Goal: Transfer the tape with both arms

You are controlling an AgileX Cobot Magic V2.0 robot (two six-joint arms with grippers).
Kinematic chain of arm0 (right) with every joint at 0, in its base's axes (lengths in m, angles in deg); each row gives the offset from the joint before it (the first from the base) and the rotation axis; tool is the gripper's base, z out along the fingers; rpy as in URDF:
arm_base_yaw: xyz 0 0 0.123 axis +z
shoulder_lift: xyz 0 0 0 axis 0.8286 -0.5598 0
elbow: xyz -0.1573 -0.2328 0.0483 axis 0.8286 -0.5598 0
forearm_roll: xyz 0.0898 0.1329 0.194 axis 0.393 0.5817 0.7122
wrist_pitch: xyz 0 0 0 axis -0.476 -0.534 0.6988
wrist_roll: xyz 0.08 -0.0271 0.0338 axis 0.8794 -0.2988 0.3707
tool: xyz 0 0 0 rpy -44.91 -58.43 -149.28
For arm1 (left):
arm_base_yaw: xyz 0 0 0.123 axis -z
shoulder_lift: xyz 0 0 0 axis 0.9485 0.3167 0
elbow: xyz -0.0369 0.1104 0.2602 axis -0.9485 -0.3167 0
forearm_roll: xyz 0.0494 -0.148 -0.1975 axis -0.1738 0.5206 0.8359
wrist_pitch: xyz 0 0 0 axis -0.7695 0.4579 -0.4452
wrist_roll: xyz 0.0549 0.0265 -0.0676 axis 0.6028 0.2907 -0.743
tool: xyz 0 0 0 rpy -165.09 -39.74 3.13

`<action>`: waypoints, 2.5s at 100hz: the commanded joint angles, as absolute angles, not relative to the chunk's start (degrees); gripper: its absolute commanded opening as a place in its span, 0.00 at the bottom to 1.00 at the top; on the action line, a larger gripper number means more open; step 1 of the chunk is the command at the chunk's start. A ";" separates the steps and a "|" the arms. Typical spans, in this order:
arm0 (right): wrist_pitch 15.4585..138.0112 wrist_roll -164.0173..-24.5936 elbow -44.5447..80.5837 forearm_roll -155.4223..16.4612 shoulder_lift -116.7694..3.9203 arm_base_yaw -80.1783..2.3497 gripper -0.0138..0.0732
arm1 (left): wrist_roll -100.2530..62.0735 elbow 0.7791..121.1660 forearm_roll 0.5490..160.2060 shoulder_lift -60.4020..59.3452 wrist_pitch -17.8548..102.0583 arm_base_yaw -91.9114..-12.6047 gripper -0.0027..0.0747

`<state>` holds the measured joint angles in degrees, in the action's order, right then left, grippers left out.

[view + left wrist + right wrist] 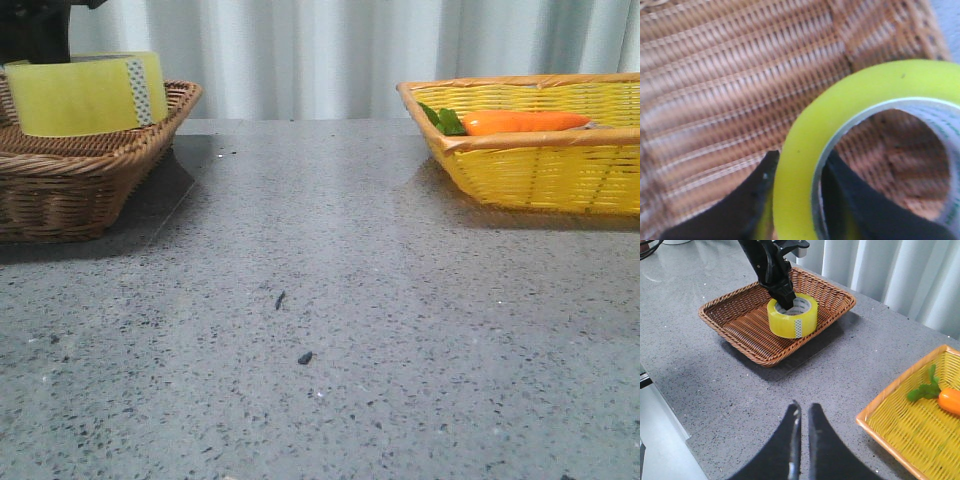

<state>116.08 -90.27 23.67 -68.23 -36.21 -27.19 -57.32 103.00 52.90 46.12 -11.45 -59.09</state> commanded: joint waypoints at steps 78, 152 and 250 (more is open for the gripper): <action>101.78 -90.53 17.82 -81.16 -26.21 -27.41 0.11 | -63.69 79.73 49.03 -4.91 20.34 -59.29 0.40; 92.17 -90.53 5.00 -84.85 -18.43 -27.41 0.11 | -63.69 42.97 53.19 -42.36 25.33 -59.29 0.01; 92.17 -90.53 5.00 -84.85 -18.43 -27.41 0.11 | -63.95 4.53 57.33 -60.09 46.17 -59.29 0.01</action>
